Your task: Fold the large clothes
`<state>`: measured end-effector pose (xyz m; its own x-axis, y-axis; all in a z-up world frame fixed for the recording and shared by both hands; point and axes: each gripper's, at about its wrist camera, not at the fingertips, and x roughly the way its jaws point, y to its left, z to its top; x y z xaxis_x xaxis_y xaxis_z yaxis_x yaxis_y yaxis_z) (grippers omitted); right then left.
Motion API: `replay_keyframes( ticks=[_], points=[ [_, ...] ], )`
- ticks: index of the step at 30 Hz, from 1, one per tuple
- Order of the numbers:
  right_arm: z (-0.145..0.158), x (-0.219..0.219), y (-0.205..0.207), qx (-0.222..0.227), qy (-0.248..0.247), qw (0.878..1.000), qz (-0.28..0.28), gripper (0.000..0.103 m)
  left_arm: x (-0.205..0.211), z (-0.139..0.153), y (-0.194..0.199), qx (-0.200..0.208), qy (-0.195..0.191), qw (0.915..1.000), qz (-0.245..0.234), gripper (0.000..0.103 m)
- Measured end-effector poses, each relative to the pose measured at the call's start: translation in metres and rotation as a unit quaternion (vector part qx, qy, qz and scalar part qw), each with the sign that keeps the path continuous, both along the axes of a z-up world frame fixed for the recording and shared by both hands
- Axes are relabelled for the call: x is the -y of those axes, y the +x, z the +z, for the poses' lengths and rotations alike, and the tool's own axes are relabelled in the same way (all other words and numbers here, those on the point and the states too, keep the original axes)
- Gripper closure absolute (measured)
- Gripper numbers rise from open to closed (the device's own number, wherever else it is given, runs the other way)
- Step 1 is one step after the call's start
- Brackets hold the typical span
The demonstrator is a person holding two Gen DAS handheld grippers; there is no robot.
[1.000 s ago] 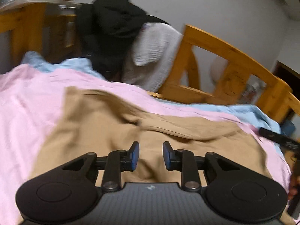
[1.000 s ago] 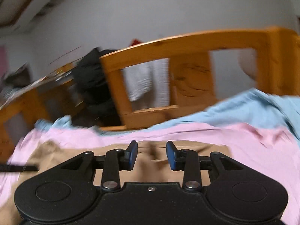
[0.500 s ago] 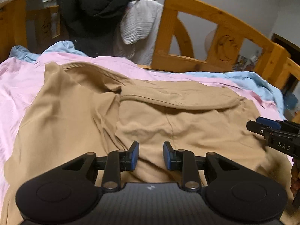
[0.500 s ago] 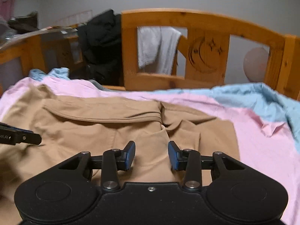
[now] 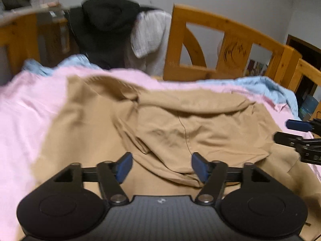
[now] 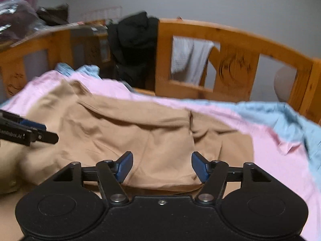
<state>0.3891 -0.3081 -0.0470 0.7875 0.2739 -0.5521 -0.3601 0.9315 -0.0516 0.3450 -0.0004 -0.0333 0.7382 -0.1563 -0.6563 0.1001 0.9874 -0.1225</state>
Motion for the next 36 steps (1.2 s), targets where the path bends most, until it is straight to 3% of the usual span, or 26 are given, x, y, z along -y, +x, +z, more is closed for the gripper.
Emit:
replay_keyframes(
  ticks=[5,9,13,19,25,28,31,36],
  points=[
    [0.034,0.017,-0.054,0.027,0.014,0.999,0.009,0.024,-0.005,0.034,-0.057,0.037,0.016,0.9991,0.010,0.006],
    [0.049,0.028,-0.107,0.024,0.025,0.999,0.022,0.015,-0.004,0.050,-0.110,0.033,0.052,0.9981,0.004,0.001],
    [0.052,0.035,-0.161,0.006,0.018,0.998,0.052,0.001,-0.011,0.048,-0.156,0.004,0.046,0.9990,-0.004,0.001],
    [0.033,0.023,-0.227,-0.041,-0.058,0.992,0.102,0.001,-0.011,0.028,-0.218,-0.012,0.070,0.9967,-0.039,0.001],
    [-0.013,-0.008,-0.258,-0.101,-0.172,0.972,0.122,0.001,0.002,0.001,-0.250,-0.033,0.083,0.9926,-0.082,0.001],
    [-0.028,-0.026,-0.267,-0.087,-0.227,0.959,0.145,0.001,0.011,-0.008,-0.262,-0.028,0.101,0.9886,-0.108,0.001],
    [-0.040,-0.035,-0.268,-0.077,-0.247,0.953,0.156,0.001,0.019,-0.012,-0.269,-0.023,0.123,0.9842,-0.125,0.001],
    [-0.046,-0.035,-0.264,-0.048,-0.242,0.958,0.149,0.001,0.023,-0.014,-0.268,-0.024,0.131,0.9831,-0.126,0.001]
  ],
)
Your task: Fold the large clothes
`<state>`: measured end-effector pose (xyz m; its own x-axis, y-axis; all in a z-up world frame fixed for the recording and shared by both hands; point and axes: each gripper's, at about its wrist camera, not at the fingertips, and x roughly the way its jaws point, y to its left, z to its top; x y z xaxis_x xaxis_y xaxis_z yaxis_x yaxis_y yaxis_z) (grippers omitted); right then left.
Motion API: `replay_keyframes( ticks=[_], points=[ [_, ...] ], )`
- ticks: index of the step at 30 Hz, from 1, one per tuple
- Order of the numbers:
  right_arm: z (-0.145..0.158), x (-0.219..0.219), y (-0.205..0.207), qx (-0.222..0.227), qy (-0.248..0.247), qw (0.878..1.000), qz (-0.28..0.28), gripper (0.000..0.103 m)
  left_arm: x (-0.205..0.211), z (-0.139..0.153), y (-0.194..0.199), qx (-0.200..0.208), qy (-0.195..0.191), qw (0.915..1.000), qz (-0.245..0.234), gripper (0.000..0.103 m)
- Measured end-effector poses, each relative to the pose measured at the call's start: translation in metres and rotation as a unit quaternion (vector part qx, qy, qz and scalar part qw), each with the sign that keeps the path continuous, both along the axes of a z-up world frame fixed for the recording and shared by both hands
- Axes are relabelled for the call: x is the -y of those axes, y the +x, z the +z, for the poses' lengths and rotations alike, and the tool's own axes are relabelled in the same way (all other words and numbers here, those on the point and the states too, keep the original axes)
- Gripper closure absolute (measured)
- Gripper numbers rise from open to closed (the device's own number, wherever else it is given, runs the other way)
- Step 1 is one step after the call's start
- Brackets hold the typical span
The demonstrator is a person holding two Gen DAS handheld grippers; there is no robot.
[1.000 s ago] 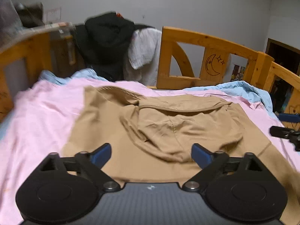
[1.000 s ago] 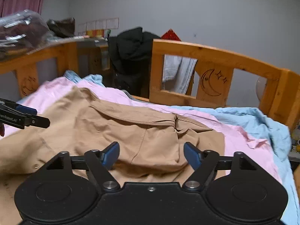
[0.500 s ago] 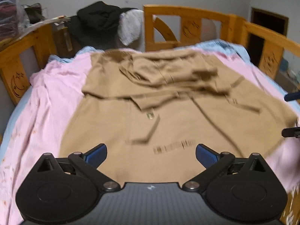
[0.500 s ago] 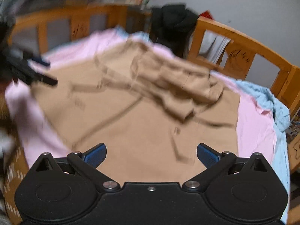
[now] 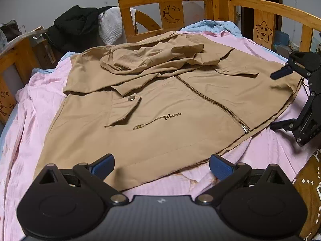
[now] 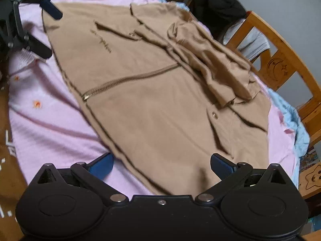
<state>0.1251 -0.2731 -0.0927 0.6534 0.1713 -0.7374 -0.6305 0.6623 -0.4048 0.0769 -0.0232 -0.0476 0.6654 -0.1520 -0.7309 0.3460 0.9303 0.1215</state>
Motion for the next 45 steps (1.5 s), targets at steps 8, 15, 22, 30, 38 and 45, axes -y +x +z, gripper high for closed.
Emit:
replay_keyframes(
  ticks=[8,15,22,30,38,45],
  points=[
    [0.005,-0.011,-0.013,0.035,0.025,0.996,0.078,0.069,0.007,-0.002,-0.002,0.001,0.009,0.9995,-0.029,0.001],
    [0.035,0.002,-0.001,0.063,0.113,0.991,0.028,0.090,0.024,-0.003,0.001,0.025,0.046,0.9971,-0.056,0.001],
    [0.065,0.010,0.027,0.058,0.209,0.975,-0.045,0.092,0.024,-0.010,0.019,0.063,0.142,0.9879,-0.003,0.017],
    [0.078,0.016,0.038,0.063,0.222,0.972,-0.049,0.092,-0.045,0.001,0.009,0.072,0.190,0.9768,0.068,0.030],
    [0.063,0.013,0.024,0.043,0.180,0.982,-0.021,0.089,-0.071,-0.001,0.012,0.056,0.204,0.9743,0.077,0.071],
    [0.020,0.004,-0.004,0.008,-0.018,0.998,0.062,0.050,-0.070,0.019,0.031,0.086,0.141,0.9796,0.114,0.094]
  ],
)
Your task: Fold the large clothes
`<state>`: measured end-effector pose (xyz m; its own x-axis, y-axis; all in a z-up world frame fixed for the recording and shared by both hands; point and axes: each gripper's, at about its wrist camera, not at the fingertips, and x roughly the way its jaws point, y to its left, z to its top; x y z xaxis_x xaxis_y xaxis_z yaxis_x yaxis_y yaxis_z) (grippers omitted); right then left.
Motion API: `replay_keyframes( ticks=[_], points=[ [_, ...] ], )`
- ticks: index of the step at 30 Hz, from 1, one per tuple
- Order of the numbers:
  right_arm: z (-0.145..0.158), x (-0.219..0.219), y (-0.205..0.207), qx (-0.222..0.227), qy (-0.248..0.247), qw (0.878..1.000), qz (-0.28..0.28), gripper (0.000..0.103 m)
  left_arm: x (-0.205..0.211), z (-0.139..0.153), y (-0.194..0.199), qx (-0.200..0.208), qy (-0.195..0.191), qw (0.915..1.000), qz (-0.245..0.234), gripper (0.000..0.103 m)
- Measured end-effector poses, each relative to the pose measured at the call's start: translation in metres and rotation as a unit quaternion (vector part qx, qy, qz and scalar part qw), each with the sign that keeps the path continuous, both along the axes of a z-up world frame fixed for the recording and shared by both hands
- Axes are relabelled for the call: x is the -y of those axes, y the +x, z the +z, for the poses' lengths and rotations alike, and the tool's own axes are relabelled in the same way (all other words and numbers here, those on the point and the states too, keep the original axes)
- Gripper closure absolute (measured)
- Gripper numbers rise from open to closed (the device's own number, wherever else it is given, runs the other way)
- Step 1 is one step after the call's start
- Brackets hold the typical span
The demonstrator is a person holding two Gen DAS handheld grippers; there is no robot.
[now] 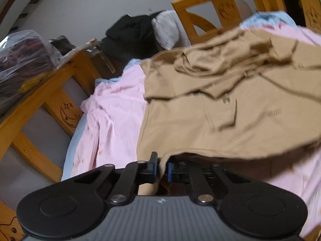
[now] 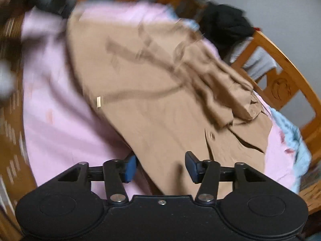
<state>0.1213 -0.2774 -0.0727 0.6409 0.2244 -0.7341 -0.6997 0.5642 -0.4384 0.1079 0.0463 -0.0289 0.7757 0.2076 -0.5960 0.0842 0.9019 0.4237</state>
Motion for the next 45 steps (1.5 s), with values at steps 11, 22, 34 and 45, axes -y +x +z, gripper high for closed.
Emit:
replay_keyframes(
  ticks=[11,22,34,45],
  points=[
    [-0.013,0.053,0.005,0.000,-0.117,0.992,-0.044,0.078,-0.003,0.010,0.002,0.019,-0.027,0.9993,0.015,0.097],
    [0.056,0.061,-0.031,0.117,-0.058,0.990,-0.057,0.102,-0.002,0.064,-0.039,0.081,-0.091,0.9925,0.012,0.100],
    [0.123,0.076,-0.109,0.145,-0.068,0.986,-0.048,0.102,-0.025,0.104,-0.115,0.045,-0.132,0.9902,0.004,0.099],
    [0.144,0.072,-0.039,0.205,-0.107,0.973,-0.028,0.101,-0.027,0.148,-0.050,0.046,-0.152,0.9872,0.016,0.099]
  ],
)
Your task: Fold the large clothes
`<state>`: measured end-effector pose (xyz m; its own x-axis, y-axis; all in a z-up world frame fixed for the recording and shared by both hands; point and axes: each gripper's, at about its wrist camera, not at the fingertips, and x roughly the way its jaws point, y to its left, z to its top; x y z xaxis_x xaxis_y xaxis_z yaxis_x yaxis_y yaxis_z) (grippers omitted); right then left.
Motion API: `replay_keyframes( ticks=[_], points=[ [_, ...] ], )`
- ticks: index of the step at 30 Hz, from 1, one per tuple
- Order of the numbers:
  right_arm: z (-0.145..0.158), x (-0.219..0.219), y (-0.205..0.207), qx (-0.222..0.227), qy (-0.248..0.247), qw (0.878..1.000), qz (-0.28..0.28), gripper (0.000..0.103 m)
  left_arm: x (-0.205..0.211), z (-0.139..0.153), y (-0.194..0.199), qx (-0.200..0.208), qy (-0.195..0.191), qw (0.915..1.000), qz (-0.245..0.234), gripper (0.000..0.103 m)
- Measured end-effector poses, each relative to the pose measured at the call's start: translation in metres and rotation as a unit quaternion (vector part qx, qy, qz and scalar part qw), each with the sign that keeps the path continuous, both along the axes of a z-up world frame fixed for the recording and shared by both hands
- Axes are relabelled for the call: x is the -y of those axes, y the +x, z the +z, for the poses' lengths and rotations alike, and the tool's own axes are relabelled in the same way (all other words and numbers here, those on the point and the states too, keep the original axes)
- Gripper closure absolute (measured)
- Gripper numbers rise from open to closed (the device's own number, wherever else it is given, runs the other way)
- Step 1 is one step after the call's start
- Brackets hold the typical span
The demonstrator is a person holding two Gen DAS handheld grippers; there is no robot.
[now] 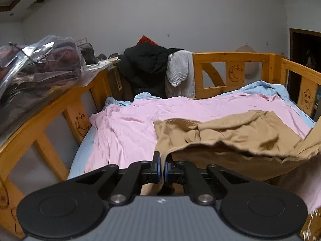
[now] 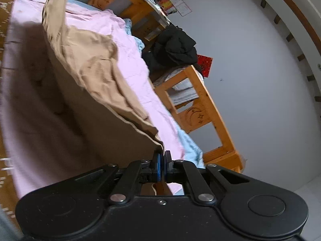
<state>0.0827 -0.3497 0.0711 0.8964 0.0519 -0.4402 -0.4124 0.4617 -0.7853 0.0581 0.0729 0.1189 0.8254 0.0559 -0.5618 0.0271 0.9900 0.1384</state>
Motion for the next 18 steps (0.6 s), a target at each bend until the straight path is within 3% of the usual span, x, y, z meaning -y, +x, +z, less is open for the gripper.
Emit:
replay_keyframes(
  ticks=[9,14,18],
  points=[
    [-0.019,-0.005,0.141,-0.037,0.038,0.998,-0.044,0.100,-0.026,-0.021,0.120,-0.077,-0.042,0.9955,0.036,0.099],
    [-0.058,-0.012,0.197,-0.072,0.045,0.994,-0.071,0.099,-0.025,-0.066,0.186,-0.118,-0.024,0.9914,0.050,0.097],
    [-0.092,-0.015,0.232,-0.099,0.066,0.988,-0.100,0.093,-0.021,-0.111,0.217,-0.163,-0.013,0.9844,0.064,0.096]
  ],
)
